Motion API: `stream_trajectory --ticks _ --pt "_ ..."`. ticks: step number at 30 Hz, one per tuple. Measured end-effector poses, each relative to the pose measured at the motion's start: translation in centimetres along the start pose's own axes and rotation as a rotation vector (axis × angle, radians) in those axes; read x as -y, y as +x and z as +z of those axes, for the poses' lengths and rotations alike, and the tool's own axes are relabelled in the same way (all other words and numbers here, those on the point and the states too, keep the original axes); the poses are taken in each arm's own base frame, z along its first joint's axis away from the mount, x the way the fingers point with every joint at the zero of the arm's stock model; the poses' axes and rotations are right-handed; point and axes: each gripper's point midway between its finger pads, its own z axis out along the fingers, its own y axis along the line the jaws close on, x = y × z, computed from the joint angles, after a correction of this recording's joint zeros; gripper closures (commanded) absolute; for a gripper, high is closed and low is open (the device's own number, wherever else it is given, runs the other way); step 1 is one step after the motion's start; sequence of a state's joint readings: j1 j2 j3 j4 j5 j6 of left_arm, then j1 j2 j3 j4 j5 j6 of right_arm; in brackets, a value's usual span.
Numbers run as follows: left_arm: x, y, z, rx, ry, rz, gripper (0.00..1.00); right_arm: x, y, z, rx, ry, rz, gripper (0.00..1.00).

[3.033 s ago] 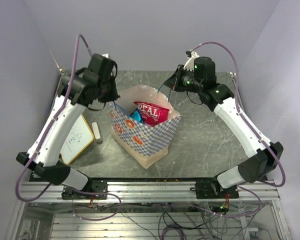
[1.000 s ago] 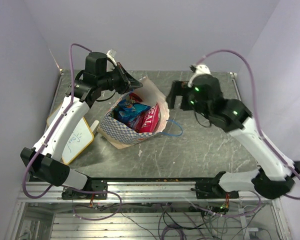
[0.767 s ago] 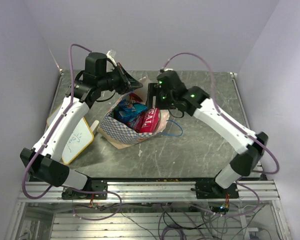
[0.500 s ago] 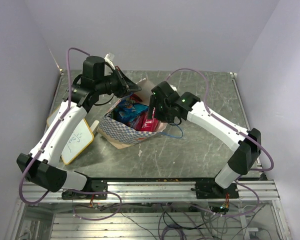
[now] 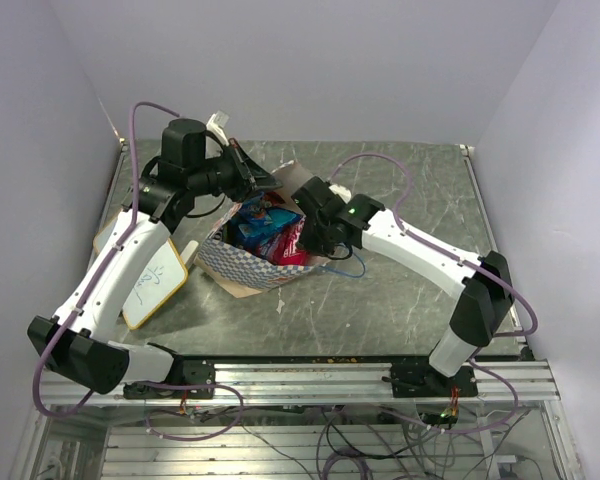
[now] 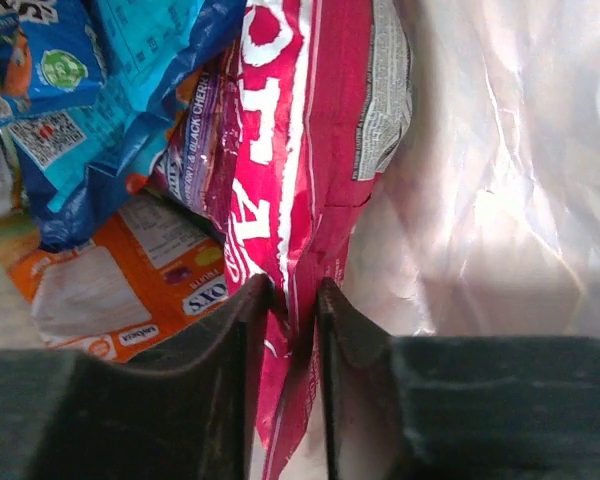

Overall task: Take the snacks out of the paper bag
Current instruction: Take out the snack from the paper bag.

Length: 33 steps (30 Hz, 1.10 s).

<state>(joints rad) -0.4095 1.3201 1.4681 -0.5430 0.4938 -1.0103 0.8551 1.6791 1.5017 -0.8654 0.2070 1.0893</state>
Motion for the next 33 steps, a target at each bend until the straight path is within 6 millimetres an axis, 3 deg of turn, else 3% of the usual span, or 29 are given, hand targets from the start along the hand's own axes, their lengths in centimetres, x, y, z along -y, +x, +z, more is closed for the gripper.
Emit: stream_trajectory --ticks 3,10,14,24,28,33 --pt "-0.1 0.2 0.1 -0.007 0.0 -0.001 0.93 -0.1 -0.1 0.0 0.016 0.004 0.005 1.0" --pt "-0.4 0.6 0.2 -0.021 -0.002 -0.004 0.93 -1.5 -1.2 -1.2 0.055 -0.04 0.008 1.0" --pt "-0.2 0.9 0.2 -0.025 0.016 -0.005 0.93 -2.8 -2.0 -3.2 0.098 -0.138 0.019 1.0" --pt "1.3 0.9 -0.6 -0.024 0.05 0.022 0.93 -6.8 -7.1 -13.5 0.303 -0.452 0.042 1.0" --pt "0.9 1.0 -0.6 -0.028 0.034 0.021 0.93 -6.9 -7.7 -16.6 0.347 -0.527 0.013 1.0" --pt "0.6 1.1 -0.9 -0.041 -0.003 0.036 0.93 -6.2 -9.3 -22.7 0.469 -0.623 -0.065 1.0"
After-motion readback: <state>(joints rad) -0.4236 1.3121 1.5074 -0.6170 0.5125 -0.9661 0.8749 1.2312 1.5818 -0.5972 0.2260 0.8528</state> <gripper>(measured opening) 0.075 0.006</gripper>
